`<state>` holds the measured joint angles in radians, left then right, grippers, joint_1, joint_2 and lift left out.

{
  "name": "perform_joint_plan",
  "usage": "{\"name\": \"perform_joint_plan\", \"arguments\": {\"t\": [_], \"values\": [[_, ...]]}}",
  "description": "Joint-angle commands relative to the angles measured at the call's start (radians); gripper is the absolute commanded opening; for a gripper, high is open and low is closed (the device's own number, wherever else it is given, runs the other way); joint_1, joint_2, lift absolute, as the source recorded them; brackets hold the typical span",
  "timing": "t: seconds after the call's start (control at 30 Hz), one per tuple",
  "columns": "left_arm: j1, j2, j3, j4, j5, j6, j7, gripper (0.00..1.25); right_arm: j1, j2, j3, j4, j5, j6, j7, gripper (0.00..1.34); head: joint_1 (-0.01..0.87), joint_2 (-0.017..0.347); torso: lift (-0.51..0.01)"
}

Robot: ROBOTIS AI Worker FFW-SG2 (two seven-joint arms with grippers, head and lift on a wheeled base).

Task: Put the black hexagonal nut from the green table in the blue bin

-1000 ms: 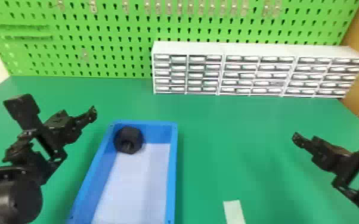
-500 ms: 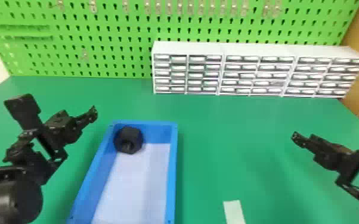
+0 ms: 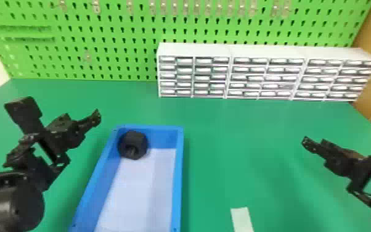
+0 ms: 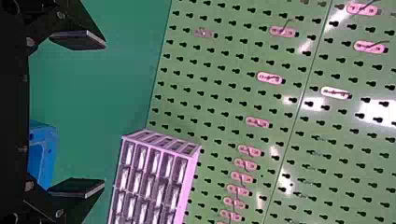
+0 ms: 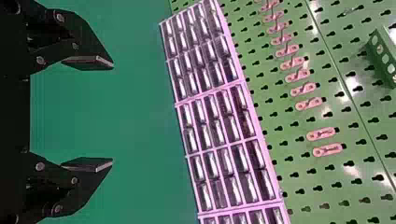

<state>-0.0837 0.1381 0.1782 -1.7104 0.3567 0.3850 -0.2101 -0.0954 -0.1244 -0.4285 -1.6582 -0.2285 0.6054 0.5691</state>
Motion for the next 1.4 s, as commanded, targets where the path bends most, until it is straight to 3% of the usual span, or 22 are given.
{"name": "perform_joint_plan", "arguments": {"t": [0.0, 1.37], "values": [[-0.001, 0.000, 0.001, 0.000, -0.005, 0.002, 0.000, 1.02, -0.003, 0.005, -0.004, 0.000, 0.008, -0.001, 0.000, 0.81, 0.666, 0.032, -0.100], [-0.005, 0.002, 0.003, 0.000, -0.005, 0.002, 0.000, 1.02, -0.006, 0.014, 0.002, 0.000, 0.017, -0.004, 0.002, 0.81, 0.666, 0.032, -0.100]]}}
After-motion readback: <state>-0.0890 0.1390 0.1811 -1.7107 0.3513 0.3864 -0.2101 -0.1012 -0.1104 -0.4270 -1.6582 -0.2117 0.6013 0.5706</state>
